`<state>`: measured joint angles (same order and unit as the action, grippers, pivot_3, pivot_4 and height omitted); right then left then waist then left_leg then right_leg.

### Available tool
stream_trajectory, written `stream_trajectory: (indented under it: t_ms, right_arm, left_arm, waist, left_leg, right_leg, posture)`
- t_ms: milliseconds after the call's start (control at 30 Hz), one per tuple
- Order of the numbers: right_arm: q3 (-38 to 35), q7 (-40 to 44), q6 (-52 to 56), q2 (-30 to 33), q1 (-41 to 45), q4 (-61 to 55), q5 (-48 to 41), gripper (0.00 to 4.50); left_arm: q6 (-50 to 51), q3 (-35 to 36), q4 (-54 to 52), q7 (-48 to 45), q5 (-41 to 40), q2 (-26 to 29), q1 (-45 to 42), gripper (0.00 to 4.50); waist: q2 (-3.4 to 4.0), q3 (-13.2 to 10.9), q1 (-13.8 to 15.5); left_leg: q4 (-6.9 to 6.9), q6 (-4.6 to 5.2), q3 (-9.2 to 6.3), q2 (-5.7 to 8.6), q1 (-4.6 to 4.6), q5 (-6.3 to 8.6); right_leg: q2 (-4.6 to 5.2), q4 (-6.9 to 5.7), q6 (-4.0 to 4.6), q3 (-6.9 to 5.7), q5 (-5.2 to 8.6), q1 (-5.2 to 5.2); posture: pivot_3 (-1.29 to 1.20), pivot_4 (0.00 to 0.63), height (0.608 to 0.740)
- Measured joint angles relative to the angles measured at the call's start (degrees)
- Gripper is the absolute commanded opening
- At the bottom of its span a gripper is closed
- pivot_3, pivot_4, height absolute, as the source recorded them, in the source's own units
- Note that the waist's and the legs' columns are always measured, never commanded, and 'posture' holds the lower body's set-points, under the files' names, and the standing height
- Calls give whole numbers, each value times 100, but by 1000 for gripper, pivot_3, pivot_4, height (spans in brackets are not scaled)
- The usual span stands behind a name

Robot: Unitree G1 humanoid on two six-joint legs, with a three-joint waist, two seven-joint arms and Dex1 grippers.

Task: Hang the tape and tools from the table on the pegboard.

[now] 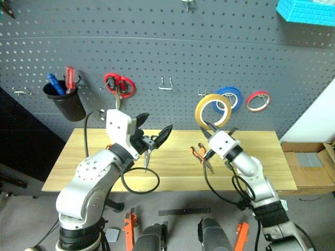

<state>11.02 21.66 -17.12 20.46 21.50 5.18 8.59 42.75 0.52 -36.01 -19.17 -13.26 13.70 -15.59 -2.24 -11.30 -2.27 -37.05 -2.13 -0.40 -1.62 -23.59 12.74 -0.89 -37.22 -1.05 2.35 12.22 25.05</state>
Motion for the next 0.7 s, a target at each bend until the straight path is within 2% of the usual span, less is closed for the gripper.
stream_trajectory:
  t_ms: [200,433,700]
  right_arm:
    - [165,62,-673,-346,1165,1975,134,265]
    - [180,-60,-841,-263,2089,3893,473,265]
    - [181,-343,-715,-412,2455,4701,710,265]
  left_arm:
    - [-325,-27,381,229,90,-49,-264,4500]
    - [-496,-206,764,236,114,-60,-526,4500]
    - [-710,-540,1144,180,111,-168,-788,4500]
  waist:
    - [-14,32,55]
    - [-20,58,74]
    - [-16,107,43]
  left_leg:
    - [0,10,26,-1,18,-12]
    - [1,11,38,2,18,-12]
    - [4,11,41,-2,22,-12]
  right_leg:
    - [1,3,4,18,-24,-13]
    - [6,7,31,28,-44,-14]
    - [3,2,33,32,-45,-12]
  posture:
    - [40,91,740]
    - [39,89,740]
    - [26,87,740]
